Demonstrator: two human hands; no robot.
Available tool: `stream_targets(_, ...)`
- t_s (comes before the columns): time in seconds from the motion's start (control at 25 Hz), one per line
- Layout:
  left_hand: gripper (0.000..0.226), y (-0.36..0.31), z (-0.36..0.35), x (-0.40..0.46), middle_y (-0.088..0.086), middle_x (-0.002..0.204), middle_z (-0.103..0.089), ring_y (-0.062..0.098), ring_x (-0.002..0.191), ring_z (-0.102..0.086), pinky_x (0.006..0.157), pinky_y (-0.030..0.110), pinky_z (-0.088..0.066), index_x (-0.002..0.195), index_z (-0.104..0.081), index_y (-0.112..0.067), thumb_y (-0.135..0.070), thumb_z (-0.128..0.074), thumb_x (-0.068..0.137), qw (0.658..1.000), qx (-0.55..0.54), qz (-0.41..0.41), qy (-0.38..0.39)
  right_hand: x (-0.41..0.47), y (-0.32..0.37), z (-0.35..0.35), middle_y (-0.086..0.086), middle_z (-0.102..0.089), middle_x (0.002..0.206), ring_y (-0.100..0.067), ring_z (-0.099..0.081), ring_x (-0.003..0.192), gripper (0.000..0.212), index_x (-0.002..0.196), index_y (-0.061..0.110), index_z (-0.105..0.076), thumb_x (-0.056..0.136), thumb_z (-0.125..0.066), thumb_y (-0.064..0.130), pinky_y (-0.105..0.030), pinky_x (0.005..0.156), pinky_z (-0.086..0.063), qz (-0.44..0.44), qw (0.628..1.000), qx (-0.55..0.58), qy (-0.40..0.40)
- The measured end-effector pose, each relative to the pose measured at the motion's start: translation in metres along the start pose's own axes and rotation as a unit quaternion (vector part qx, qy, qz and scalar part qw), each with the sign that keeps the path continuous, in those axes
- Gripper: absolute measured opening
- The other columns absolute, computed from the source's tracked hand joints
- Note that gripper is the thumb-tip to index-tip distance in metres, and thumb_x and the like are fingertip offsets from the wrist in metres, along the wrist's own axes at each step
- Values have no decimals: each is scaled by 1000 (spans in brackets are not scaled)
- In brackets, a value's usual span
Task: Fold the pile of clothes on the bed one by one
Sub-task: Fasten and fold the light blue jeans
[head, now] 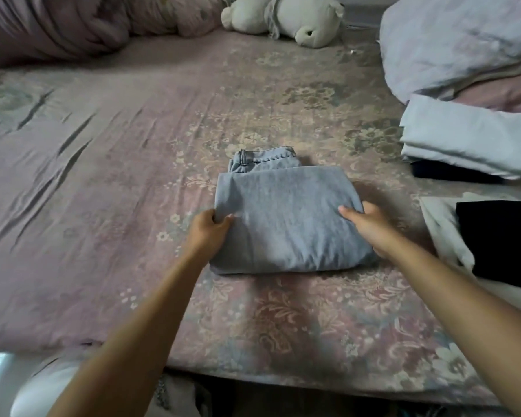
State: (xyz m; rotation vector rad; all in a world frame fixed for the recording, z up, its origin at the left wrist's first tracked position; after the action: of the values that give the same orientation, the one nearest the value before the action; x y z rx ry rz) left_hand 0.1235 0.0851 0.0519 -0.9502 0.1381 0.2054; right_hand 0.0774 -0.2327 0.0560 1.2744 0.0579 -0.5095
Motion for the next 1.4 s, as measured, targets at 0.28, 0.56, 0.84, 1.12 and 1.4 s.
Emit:
stream_targets(0.28,20,23,-22,-22,0,75,-42,26,81,-48,61,32,-27,87,-40,-7,-20,-52,96,1000,-7,14,-24,2,-40,5,-10,-69,100,-27,-64,93,29,100,11,-66,87,-63,38,-38,88,-51,-41,993,-91,-58)
stream_targets(0.56,20,-33,3,-7,-10,91,-50,-3,77,-48,62,5,-36,106,-45,-13,-4,-55,91,980,-114,-139,-83,0,30,-1,4,-61,107,-12,-57,100,26,119,12,-59,95,-56,22,-17,81,-44,145,986,-30,-75)
stream_targets(0.84,39,-8,-15,47,10,118,-53,19,99,-53,74,26,-40,126,-40,-4,-23,-54,96,997,-77,-3,-21,64,11,-20,-11,-63,105,-26,-61,99,42,113,-2,-60,93,-57,34,-28,79,-46,-7,996,-56,-70)
stream_targets(1.12,24,9,-17,45,2,93,-56,15,81,-56,59,22,-45,111,-47,-7,-28,-47,98,984,-163,20,-65,60,-12,-11,-23,-65,103,-31,-62,89,39,97,-3,-59,97,-46,35,-33,74,-44,-28,995,-40,-92)
stream_targets(1.4,30,3,-18,39,0,84,-53,13,71,-49,52,22,-35,102,-51,-6,-32,-61,91,997,-64,51,17,47,-7,-16,-8,-68,92,-23,-66,82,27,103,8,-62,91,-61,33,-30,72,-52,-77,997,26,14)
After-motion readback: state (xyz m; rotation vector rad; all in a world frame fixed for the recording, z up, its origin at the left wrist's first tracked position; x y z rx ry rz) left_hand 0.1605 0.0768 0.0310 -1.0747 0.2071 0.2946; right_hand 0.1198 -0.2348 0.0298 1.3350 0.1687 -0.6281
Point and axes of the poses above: each hand's wrist, its own x-axis towards the middle knuckle, its own z-axis out of the back of the hand, y = z × x, the point moved 6 cm from there along x, towards the middle knuckle
